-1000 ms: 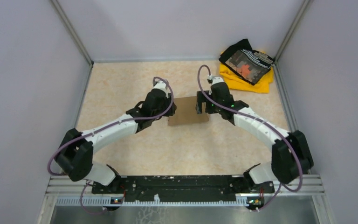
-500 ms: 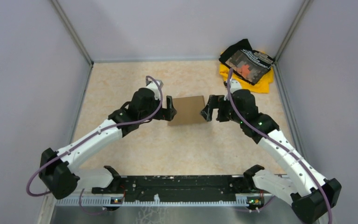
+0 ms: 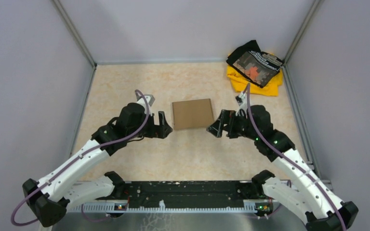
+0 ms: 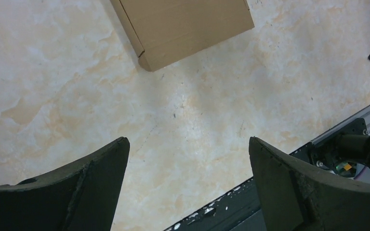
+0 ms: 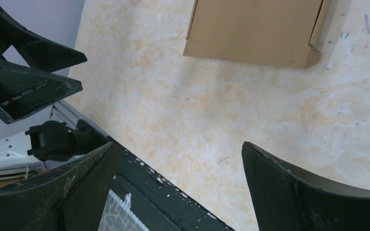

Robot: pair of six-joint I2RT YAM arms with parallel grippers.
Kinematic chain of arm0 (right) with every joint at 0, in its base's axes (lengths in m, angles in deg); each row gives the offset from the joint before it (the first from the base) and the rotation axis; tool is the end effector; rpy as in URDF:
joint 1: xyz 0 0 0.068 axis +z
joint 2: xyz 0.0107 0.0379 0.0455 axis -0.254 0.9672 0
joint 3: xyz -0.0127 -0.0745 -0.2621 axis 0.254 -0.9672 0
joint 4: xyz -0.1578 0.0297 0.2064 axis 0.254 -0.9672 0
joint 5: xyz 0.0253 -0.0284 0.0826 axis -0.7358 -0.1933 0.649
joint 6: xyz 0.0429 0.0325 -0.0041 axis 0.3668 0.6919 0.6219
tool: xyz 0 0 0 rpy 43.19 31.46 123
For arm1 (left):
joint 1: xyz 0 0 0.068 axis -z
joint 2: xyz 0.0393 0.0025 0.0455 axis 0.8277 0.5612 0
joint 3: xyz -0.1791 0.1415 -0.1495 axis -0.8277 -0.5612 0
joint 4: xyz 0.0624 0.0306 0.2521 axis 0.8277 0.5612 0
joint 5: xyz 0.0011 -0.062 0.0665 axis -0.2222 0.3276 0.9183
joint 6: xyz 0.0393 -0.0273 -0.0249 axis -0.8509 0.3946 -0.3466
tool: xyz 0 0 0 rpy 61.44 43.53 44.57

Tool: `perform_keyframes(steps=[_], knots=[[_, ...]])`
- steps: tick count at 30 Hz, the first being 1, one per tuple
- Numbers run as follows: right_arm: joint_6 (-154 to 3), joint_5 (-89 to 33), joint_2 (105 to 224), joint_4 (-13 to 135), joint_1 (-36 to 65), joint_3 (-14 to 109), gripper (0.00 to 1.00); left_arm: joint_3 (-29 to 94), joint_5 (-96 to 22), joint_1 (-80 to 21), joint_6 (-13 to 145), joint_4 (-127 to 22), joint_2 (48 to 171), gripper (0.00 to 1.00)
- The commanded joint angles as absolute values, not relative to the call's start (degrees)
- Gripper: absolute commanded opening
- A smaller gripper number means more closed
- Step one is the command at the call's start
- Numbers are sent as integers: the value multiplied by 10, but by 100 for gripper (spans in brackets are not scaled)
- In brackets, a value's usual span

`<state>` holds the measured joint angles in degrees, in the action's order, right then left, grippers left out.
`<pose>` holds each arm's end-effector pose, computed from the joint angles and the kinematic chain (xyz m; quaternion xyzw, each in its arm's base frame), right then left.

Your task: Fold the paper box

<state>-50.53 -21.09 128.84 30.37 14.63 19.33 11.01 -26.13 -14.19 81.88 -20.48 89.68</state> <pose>0.1464 0.0923 0.3163 -0.0440 0.8589 0.3448 0.3762 0.1567 -0.1371 0.3077 0.0994 0.8807 -0.2447 0.3932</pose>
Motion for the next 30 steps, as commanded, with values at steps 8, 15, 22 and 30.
perform_keyframes(steps=[8, 15, 22, 30], knots=[[-460, -197, 1247, 364, 167, 116, 99, 148, -329, -141, 823, -124, 871, 99], [-583, -288, 1292, 264, 165, 259, 99, 124, -296, -142, 834, -168, 844, 99], [-585, -185, 1402, 369, 27, 249, 99, 112, -266, -179, 806, -283, 922, 99], [-568, -38, 1560, 543, -66, 214, 99, 99, -396, -288, 763, -431, 1075, 99]])
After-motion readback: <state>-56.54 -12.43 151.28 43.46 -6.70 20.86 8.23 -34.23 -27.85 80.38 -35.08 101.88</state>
